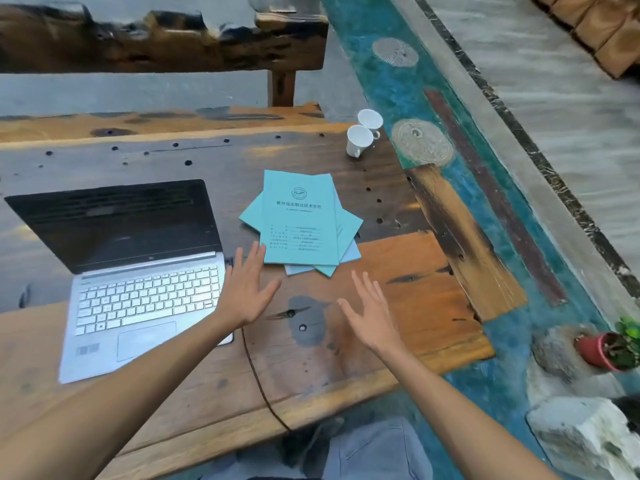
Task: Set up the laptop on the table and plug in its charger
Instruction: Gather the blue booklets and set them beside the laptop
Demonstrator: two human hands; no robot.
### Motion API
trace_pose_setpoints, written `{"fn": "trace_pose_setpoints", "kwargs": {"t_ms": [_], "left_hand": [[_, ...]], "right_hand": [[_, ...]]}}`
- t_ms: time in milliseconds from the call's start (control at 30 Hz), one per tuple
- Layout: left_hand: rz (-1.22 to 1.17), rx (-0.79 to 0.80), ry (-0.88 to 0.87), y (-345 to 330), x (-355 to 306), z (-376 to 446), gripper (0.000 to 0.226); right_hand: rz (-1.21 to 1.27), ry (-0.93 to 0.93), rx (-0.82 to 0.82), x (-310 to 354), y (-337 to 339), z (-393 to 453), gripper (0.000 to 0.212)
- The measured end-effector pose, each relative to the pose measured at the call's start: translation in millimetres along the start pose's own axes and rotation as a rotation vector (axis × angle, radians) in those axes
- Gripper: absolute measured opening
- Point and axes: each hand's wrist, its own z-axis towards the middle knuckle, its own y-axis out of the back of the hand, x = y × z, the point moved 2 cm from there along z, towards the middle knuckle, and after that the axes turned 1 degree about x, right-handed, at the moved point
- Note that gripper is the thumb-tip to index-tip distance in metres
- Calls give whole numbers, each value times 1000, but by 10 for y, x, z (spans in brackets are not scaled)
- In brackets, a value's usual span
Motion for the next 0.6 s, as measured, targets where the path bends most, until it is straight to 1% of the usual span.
{"fn": "trace_pose_setpoints", "kwargs": {"t_ms": [233,333,433,500,600], "left_hand": [[-235,-66,93,159,11,379,80],[-307,-115,195,211,15,568,76],[-387,-178,403,224,-27,725,72],[-428,-166,468,159,-49,835,72],[-437,-117,526,43,-37,1004,67]], "right_hand": [[126,1,30,42,190,720,78],[173,-21,76,53,286,1096,78],[283,-75,166,86,371,1469,81],[366,-86,209,84,386,1694,83],[408,-130,248,61,394,2004,82]]}}
